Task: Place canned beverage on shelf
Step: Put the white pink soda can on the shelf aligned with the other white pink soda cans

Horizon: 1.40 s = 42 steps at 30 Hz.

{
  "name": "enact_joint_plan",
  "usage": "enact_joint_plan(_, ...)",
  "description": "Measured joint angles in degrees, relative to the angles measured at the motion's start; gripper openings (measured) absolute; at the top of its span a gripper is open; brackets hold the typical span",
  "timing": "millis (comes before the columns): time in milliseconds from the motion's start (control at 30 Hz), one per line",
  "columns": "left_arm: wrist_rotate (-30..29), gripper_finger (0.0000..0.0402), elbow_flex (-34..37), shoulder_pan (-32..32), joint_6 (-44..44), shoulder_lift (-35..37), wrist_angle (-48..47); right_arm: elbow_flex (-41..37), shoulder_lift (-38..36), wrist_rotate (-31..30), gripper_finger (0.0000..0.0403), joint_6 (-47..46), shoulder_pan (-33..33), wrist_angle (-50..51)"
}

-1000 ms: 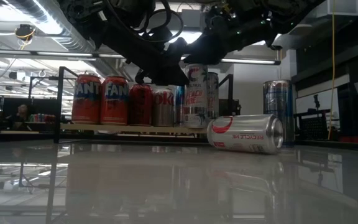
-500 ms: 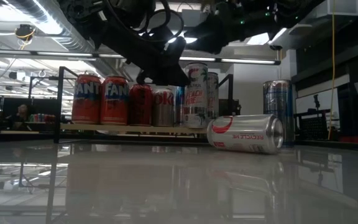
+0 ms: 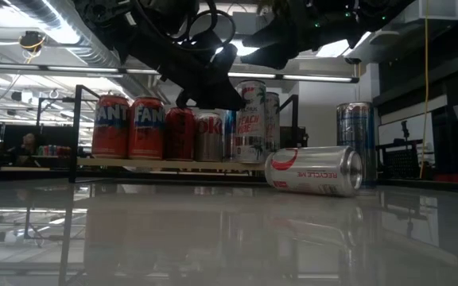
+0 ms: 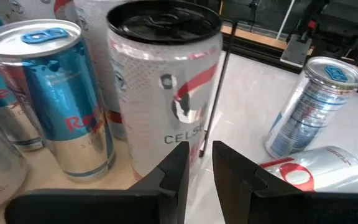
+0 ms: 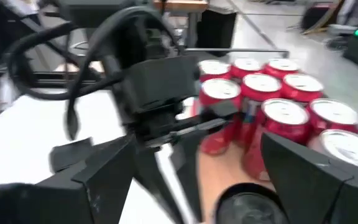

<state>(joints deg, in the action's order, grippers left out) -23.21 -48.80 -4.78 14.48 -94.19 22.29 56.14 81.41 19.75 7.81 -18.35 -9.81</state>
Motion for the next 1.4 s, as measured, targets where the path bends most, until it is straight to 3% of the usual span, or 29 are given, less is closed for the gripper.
enact_joint_plan(167,0.0,0.0064,0.0,-0.7,0.1,0.0,0.5,0.0,0.0,3.8,0.0331,0.0,0.0,0.1)
enact_joint_plan(767,-0.1,0.0064,0.0,-3.2,-0.1,0.0,2.6,0.0,0.0,3.9,0.0331,0.0,0.0,0.1)
enact_joint_plan(1100,-4.3,0.0064,0.0,-3.2,1.8,0.0,-6.5,0.0,0.1,3.9,0.0331,0.0,0.0,2.2)
enact_joint_plan(1400,-4.2,0.0064,0.0,-2.7,1.9,0.0,-5.8,0.0,0.1,1.3,0.0331,1.9,2.2,9.3)
